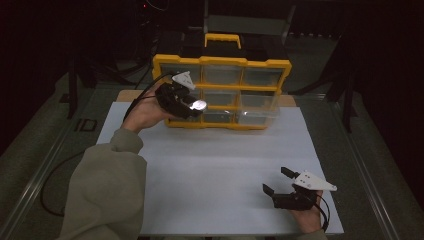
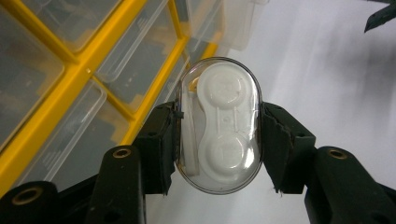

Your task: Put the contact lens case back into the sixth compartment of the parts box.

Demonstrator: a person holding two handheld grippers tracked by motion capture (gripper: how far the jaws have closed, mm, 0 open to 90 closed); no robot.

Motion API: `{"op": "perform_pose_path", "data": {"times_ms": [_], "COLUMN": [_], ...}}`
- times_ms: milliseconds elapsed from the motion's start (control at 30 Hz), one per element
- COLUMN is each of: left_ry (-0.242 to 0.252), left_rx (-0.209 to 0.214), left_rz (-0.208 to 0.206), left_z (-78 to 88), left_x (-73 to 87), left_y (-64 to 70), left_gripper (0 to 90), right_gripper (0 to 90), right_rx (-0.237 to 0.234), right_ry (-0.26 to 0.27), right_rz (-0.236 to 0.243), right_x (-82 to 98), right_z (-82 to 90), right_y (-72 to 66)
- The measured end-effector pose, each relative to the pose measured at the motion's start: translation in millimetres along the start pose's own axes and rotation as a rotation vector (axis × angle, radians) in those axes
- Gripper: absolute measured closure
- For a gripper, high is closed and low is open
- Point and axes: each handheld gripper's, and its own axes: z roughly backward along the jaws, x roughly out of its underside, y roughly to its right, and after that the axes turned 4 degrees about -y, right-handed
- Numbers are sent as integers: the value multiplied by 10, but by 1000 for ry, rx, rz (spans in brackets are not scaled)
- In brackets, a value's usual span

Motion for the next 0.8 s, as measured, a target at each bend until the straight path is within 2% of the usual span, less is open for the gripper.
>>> {"op": "perform_pose_path", "data": {"times_ms": [800], "left_ry": [-1], "left_rx": [14], "left_rz": [-1], "left_z": [-149], "left_x": [-312], "left_y": [-94], "left_gripper": [494], "right_gripper": [76], "right_rx": [-6], "right_ry": [9], "right_rz": [-25], "right_x": [4], "right_z": [1], "right_y": [16]}}
